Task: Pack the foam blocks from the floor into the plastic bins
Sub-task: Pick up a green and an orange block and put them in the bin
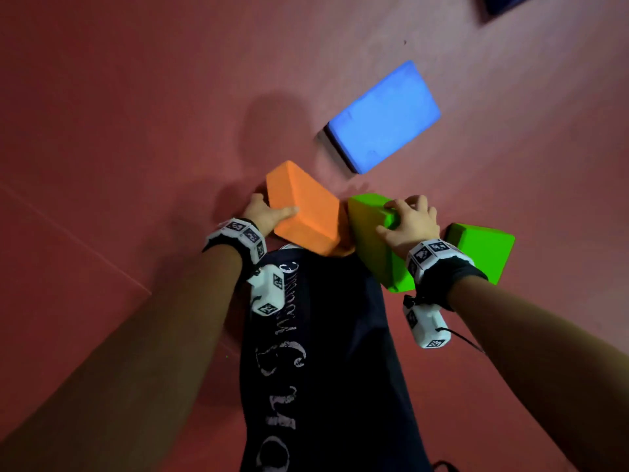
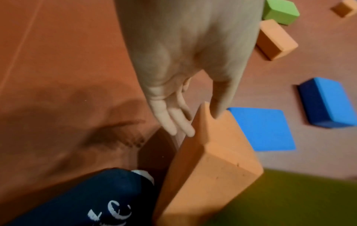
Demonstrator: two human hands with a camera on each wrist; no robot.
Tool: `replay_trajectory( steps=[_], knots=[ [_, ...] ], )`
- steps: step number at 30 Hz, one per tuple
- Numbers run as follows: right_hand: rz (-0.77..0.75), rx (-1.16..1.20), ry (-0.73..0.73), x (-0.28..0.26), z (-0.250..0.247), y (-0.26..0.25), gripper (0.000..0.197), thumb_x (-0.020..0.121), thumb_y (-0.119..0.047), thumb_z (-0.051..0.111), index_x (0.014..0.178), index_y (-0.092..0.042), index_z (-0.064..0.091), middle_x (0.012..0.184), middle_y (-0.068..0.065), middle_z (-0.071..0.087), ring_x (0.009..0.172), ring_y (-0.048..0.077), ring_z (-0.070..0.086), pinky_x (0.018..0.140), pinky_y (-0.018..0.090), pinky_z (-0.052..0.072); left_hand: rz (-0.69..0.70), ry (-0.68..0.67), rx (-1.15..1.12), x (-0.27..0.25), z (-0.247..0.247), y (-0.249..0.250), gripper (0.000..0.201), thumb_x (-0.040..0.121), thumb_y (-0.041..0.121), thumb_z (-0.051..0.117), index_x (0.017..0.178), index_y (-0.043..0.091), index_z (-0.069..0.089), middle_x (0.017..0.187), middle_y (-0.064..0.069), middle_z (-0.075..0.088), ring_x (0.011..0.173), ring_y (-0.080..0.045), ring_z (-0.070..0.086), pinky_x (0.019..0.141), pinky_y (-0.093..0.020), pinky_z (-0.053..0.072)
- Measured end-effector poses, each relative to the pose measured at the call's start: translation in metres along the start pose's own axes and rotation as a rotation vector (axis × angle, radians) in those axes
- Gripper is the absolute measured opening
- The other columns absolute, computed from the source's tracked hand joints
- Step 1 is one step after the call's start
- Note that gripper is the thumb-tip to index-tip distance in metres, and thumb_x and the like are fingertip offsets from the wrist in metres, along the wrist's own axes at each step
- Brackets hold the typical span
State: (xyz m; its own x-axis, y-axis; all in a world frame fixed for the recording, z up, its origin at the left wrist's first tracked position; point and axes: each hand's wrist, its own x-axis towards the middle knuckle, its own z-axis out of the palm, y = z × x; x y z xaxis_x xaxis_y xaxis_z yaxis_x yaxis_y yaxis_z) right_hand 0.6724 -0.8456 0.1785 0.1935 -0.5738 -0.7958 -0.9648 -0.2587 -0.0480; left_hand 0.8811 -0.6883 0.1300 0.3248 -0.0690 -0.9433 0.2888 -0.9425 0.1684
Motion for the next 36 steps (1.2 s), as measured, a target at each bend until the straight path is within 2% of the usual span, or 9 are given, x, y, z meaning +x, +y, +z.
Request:
replay_trajectory(
  steps=[2,4,5,8,13,20,26,31,36],
  knots=[
    [-0.016,-0.001,-0.048,-0.011,-0.011,-0.005,0.050,0.078,-0.044,0.064,0.124,-0.029,0.052,0.124,0.010,0.039,0.115,0.037,0.039,0.096,0.045,0.042,-0.065,-0.089,-0.075,-0.015,0.007,0.007,0.096,0.077,0.020,0.075,0.150,0.020,0.013,0.134,-0.012,0.053,0.104,-0.025,0.059,0.078,-0.036,0.053],
    [-0.017,0.017,-0.100,-0.015,-0.017,-0.012,0.049,0.080,-0.043,0.063,0.125,-0.028,0.052,0.123,0.010,0.039,0.115,0.037,0.040,0.096,0.043,0.042,-0.042,-0.153,-0.042,-0.027,0.015,0.011,0.089,0.086,0.007,0.066,0.151,0.024,0.008,0.135,-0.004,0.049,0.107,-0.026,0.058,0.055,-0.027,0.048],
    [-0.008,0.027,-0.124,-0.015,-0.017,-0.014,0.050,0.080,-0.042,0.063,0.126,-0.028,0.051,0.123,0.010,0.039,0.115,0.037,0.040,0.097,0.042,0.042,-0.027,-0.180,0.029,-0.030,0.022,0.012,0.086,0.087,0.011,0.066,0.151,0.023,0.010,0.135,0.000,0.044,0.116,-0.027,0.055,0.056,-0.026,0.049],
    [0.010,0.034,-0.131,0.001,-0.012,-0.024,0.052,0.081,-0.041,0.063,0.129,-0.026,0.049,0.124,0.010,0.037,0.115,0.038,0.041,0.096,0.041,0.042,0.080,-0.153,0.193,-0.014,0.035,0.010,0.080,0.087,0.025,0.067,0.151,0.013,0.019,0.145,-0.012,0.042,0.131,-0.029,0.045,0.099,-0.034,0.041],
    [-0.024,0.061,-0.083,0.034,0.007,-0.033,0.052,0.082,-0.039,0.064,0.130,-0.026,0.048,0.127,0.010,0.036,0.114,0.038,0.041,0.095,0.039,0.041,0.189,-0.118,0.239,0.027,0.046,0.008,0.077,0.089,0.042,0.060,0.150,0.015,0.022,0.152,-0.011,0.034,0.138,-0.026,0.035,0.113,-0.034,0.029],
    [-0.056,0.122,-0.046,0.071,0.025,-0.032,0.053,0.080,-0.042,0.064,0.129,-0.027,0.050,0.126,0.010,0.039,0.112,0.039,0.046,0.094,0.039,0.041,0.210,0.200,0.328,0.083,0.034,0.028,0.084,0.083,0.036,0.068,0.150,0.015,0.021,0.152,-0.013,0.027,0.138,-0.035,0.028,0.114,-0.044,0.025],
    [-0.111,0.094,0.109,0.091,0.042,-0.035,0.049,0.079,-0.049,0.057,0.123,-0.026,0.053,0.121,0.009,0.041,0.109,0.034,0.044,0.083,0.038,0.041,0.010,0.336,0.304,0.133,0.018,0.006,0.084,0.080,0.034,0.070,0.146,0.010,0.023,0.146,-0.017,0.032,0.136,-0.036,0.031,0.113,-0.044,0.025],
    [-0.135,0.150,0.191,0.099,0.045,-0.037,0.050,0.075,-0.054,0.053,0.116,-0.025,0.056,0.116,0.008,0.046,0.107,0.033,0.049,0.083,0.035,0.041,-0.047,0.386,0.263,0.161,0.010,-0.002,0.086,0.078,0.040,0.071,0.144,0.008,0.027,0.146,-0.018,0.034,0.134,-0.038,0.034,0.112,-0.047,0.028],
    [-0.087,0.220,0.178,0.094,0.047,-0.035,0.061,0.068,-0.058,0.043,0.116,-0.024,0.056,0.115,0.009,0.046,0.107,0.034,0.052,0.085,0.037,0.043,-0.038,0.268,0.148,0.164,0.014,-0.009,0.092,0.057,0.068,0.066,0.131,0.015,0.052,0.134,-0.014,0.050,0.119,-0.034,0.051,0.104,-0.047,0.040]
  ],
)
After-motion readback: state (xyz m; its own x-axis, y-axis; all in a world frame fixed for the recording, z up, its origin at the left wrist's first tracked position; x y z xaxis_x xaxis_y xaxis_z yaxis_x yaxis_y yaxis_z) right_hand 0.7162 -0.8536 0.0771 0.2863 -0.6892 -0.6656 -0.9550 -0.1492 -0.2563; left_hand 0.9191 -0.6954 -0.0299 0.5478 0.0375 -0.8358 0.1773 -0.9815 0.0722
